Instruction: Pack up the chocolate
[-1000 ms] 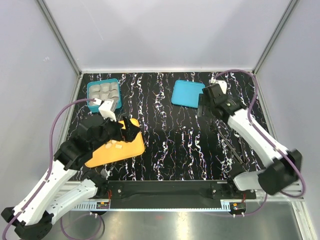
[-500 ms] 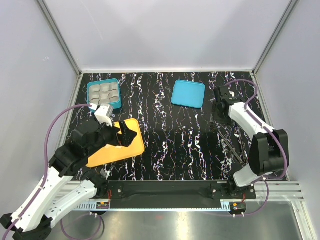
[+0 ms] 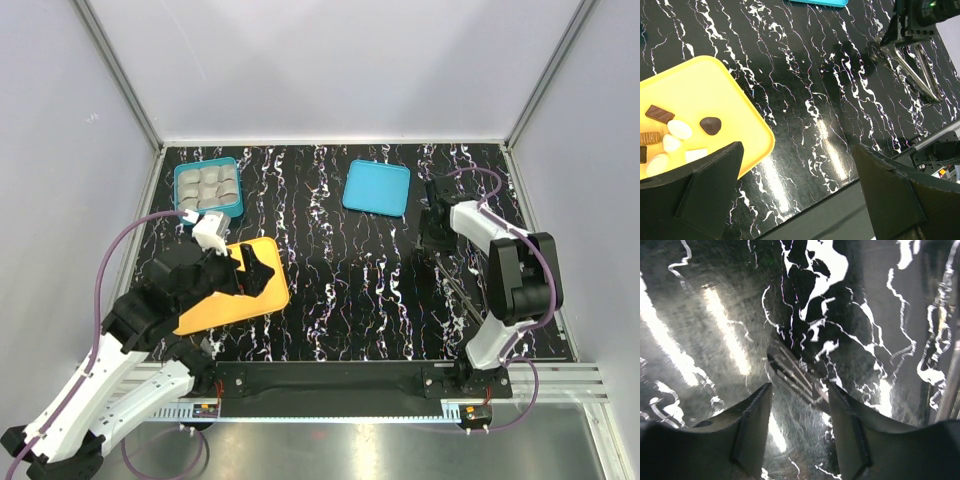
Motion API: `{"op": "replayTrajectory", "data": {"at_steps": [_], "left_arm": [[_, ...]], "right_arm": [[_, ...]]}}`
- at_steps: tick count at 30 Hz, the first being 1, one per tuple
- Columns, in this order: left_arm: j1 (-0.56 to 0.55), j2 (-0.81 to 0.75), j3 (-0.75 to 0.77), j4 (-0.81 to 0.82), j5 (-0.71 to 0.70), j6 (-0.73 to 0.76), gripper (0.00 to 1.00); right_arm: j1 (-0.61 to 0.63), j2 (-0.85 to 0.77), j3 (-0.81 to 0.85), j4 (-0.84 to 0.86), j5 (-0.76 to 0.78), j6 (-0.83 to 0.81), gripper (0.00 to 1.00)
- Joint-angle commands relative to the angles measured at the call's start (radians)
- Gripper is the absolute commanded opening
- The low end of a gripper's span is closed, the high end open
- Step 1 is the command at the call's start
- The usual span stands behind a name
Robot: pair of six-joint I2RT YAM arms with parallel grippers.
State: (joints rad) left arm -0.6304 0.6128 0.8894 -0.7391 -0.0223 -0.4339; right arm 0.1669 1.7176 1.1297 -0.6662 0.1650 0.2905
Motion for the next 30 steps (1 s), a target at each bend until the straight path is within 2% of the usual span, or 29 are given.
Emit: {"op": "replayTrajectory", "data": {"at_steps": [1, 6, 14, 19, 24, 30], "left_arm": [[-0.002, 0.007, 0.0, 0.044, 0.005, 0.015, 0.99], [-0.002, 0.013, -0.001, 0.044, -0.001, 0.018, 0.99], [-0.002, 0.024, 0.003, 0.047, 0.002, 0.023, 0.99], [-0.002, 0.021, 0.002, 0.049, 0.001, 0.023, 0.99], [-0.002, 0.021, -0.003, 0.053, 0.004, 0.018, 0.99], [-0.002, 0.005, 0.002, 0.04, -0.021, 0.014, 0.99]], "right_arm": [[-0.006, 0.046, 0.044, 0.024, -0.027, -0.031, 0.55], [-0.004, 0.059, 0.035, 0.047, -0.054, -0.048, 0.5], [0.0, 0.007, 0.007, 0.097, -0.226, -0.056, 0.3], [0.043, -0.036, -0.021, 0.117, -0.282, -0.057, 0.16], [0.219, -0.081, -0.012, 0.135, -0.283, -0.042, 0.0], [0.374, -0.03, 0.059, 0.186, -0.317, -0.027, 0.0]]}}
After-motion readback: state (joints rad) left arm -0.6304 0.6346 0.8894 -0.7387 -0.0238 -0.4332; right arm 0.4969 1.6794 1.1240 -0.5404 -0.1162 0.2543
